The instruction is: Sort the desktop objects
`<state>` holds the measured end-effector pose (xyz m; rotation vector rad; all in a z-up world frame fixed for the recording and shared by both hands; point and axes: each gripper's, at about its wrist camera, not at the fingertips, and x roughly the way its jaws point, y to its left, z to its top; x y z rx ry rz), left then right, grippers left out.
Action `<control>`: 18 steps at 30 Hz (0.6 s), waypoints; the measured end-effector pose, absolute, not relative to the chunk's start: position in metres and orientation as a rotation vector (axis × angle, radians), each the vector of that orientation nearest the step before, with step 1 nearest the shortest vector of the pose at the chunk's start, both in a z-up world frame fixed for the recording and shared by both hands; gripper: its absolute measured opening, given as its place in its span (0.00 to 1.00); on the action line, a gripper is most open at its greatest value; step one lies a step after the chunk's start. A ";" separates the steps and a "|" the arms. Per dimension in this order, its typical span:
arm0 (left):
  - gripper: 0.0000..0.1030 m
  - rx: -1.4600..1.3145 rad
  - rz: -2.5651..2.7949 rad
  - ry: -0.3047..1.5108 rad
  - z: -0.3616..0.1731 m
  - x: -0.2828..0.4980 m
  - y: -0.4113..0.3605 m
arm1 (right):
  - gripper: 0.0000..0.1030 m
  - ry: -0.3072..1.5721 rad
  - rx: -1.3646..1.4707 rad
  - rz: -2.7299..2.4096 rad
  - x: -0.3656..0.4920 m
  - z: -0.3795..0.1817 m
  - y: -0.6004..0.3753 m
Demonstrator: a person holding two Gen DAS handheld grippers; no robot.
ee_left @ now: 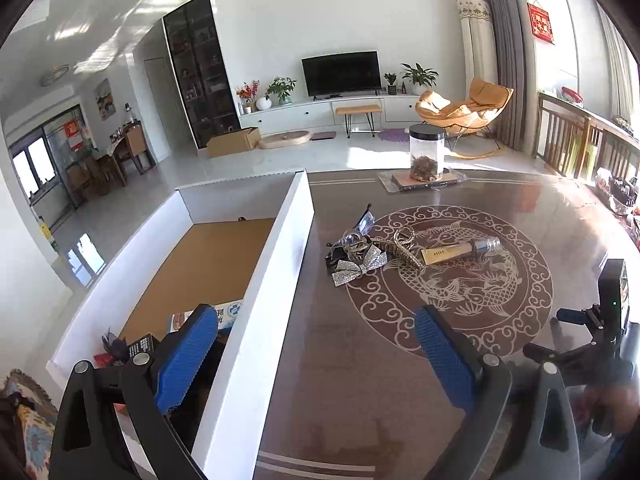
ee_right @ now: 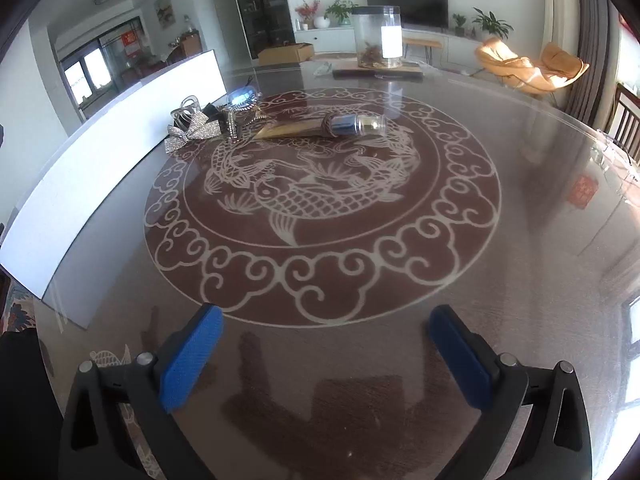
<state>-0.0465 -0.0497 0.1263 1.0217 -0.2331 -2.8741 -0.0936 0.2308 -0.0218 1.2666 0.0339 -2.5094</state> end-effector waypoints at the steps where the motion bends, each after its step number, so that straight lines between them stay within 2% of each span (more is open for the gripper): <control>1: 0.98 1.033 -2.871 -0.238 0.124 -0.048 -0.048 | 1.00 0.034 1.259 -2.512 -0.094 -0.021 0.230; 6: 0.98 1.178 -2.865 -0.190 0.092 -0.059 -0.040 | 1.00 0.057 1.264 -2.500 -0.099 -0.023 0.222; 13: 0.98 1.493 -2.763 -0.177 0.006 -0.083 -0.024 | 1.00 0.100 1.281 -2.484 -0.126 -0.025 0.220; 18: 0.99 1.572 -2.733 -0.130 -0.028 -0.087 -0.022 | 1.00 0.255 1.292 -2.462 -0.158 -0.029 0.212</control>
